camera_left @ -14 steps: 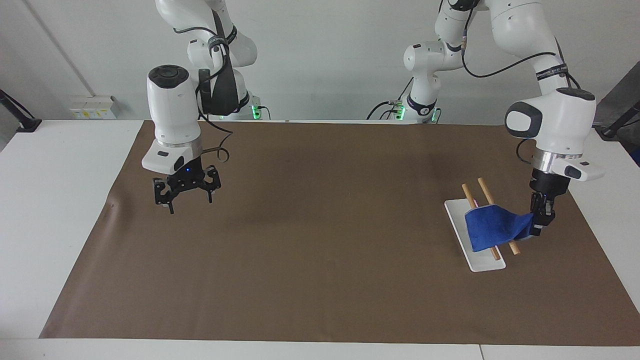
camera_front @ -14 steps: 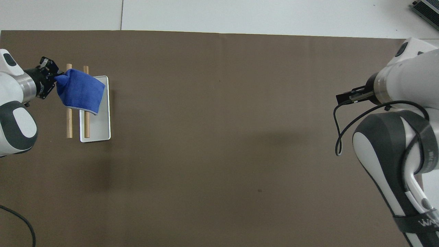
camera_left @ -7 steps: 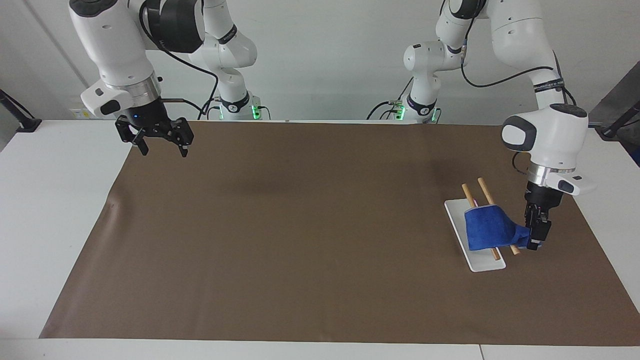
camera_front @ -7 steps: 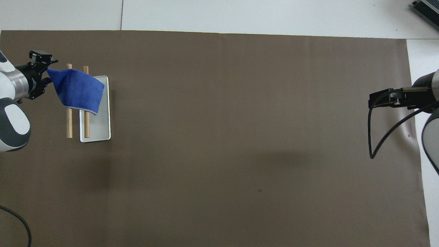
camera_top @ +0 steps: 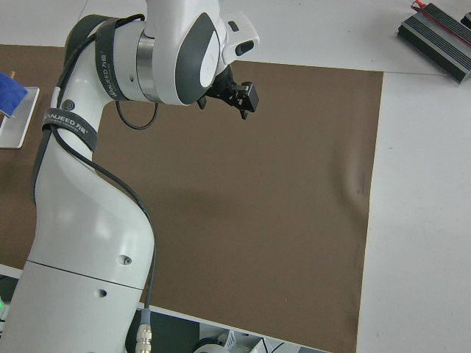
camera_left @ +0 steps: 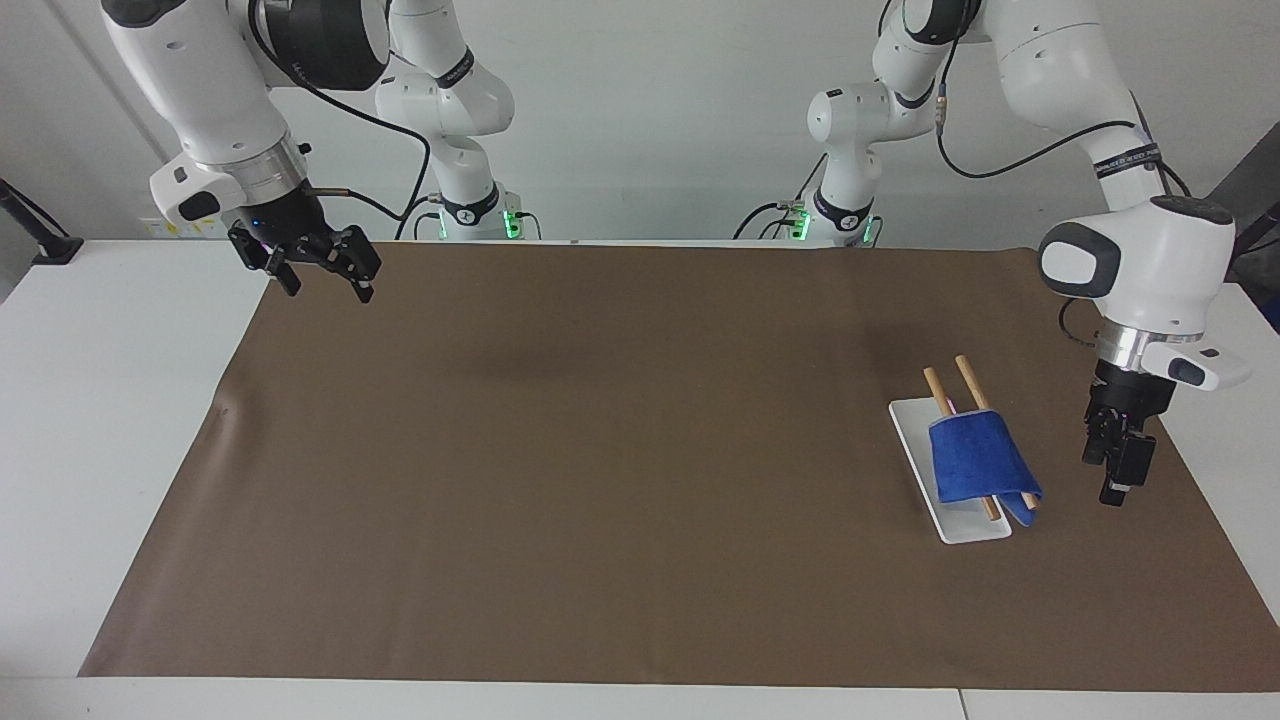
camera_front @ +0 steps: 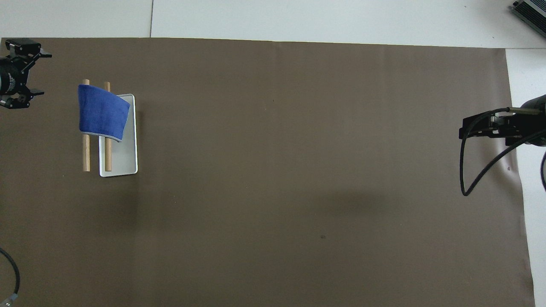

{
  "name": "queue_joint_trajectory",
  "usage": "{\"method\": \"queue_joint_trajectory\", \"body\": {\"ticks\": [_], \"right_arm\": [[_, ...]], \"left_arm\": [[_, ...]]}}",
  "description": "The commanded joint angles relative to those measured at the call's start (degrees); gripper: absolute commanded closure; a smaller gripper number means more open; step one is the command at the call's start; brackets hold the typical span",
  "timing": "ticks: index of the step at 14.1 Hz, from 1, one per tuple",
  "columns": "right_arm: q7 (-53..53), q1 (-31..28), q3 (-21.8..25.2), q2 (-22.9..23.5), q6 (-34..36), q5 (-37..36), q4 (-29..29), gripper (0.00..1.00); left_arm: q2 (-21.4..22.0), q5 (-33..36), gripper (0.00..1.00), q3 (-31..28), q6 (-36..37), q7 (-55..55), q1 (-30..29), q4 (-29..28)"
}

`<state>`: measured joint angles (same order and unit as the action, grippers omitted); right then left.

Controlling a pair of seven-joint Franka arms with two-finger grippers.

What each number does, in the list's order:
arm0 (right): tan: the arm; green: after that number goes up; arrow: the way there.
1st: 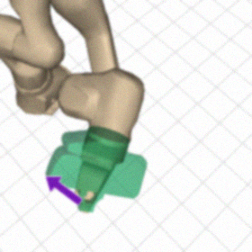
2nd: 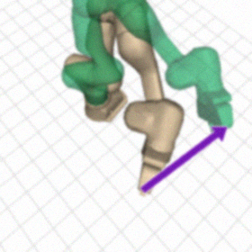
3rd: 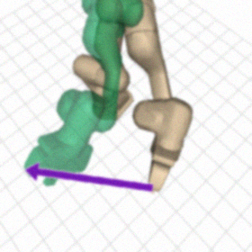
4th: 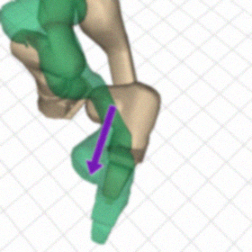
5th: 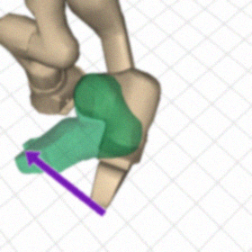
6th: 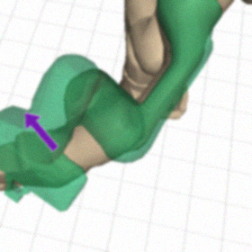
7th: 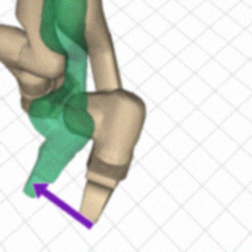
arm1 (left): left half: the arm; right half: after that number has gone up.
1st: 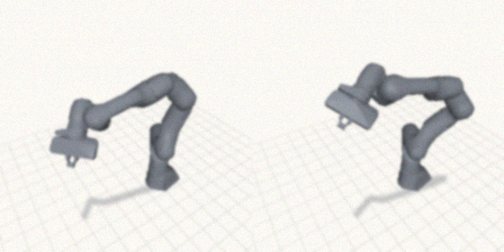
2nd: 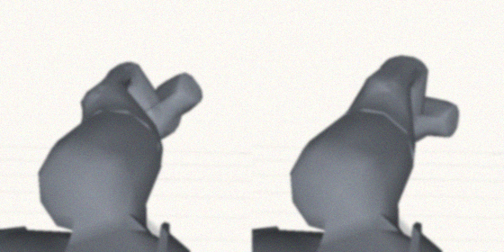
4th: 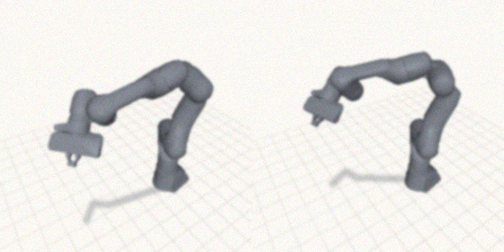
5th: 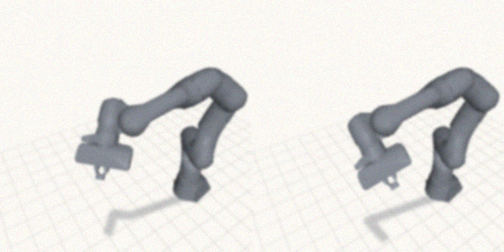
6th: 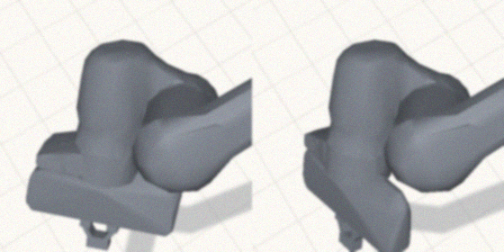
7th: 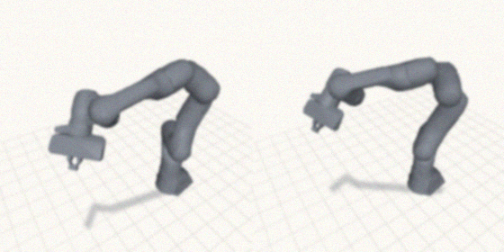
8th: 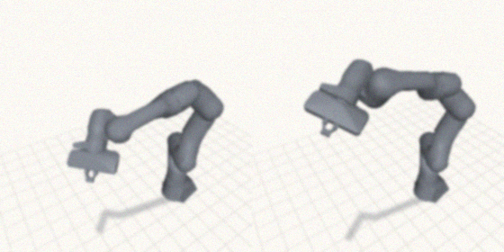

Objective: Right arm passes towel to left arm to hang
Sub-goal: 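Open the left gripper to release the towel on the rack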

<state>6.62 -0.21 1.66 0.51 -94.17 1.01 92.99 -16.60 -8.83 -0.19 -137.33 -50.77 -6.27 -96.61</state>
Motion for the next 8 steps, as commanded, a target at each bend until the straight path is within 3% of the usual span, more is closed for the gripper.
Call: {"method": "queue_joint_trajectory", "body": {"ticks": [1,5,8], "right_arm": [[-0.8,-0.3,0.0,-1.6,0.1,0.9,1.8,0.00],[-2.9,-0.1,0.1,-1.6,0.0,-0.5,1.8,0.00],[-4.1,0.0,-0.2,-0.8,2.2,-4.7,-1.0,0.00]], "left_arm": [[-1.8,0.3,0.00,0.5,10.8,0.2,0.4,6.0],[-1.5,3.9,0.02,4.5,30.9,1.4,0.6,13.3],[0.5,5.9,0.04,8.2,44.3,7.9,0.6,14.3]]}}
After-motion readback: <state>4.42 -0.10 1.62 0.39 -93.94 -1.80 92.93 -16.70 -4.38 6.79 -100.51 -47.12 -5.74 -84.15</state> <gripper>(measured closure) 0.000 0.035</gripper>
